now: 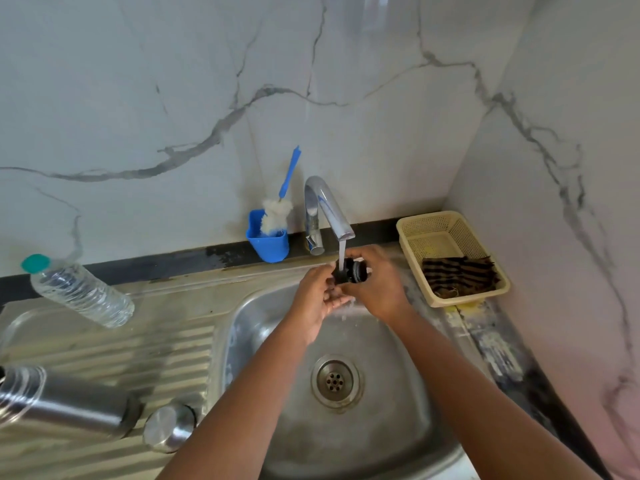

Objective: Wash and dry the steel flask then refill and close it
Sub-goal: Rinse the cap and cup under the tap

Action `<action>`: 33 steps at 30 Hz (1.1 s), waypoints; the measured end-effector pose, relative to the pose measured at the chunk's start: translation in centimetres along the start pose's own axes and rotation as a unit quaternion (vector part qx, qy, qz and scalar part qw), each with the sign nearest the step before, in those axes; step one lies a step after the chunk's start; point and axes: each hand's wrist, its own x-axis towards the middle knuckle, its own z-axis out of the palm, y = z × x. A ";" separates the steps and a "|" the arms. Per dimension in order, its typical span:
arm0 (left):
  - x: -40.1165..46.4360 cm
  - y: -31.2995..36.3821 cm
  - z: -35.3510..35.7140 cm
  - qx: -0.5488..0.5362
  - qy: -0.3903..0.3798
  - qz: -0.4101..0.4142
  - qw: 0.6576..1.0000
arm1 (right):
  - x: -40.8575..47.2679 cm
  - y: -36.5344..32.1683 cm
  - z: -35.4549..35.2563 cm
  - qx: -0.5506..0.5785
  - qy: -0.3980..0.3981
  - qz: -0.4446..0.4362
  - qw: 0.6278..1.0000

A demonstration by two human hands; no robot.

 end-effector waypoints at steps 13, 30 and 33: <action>0.6 -0.1 0.9 -0.064 0.000 0.046 0.997 | -0.9 0.4 1.0 0.354 0.015 0.184 0.917; 0.8 -0.1 0.6 -0.029 0.024 -0.036 0.999 | -0.9 -1.2 1.0 0.040 0.008 -0.035 0.999; 0.6 -0.1 0.6 -0.076 0.013 -0.004 0.997 | -1.6 -0.2 0.4 0.012 0.032 -0.131 0.991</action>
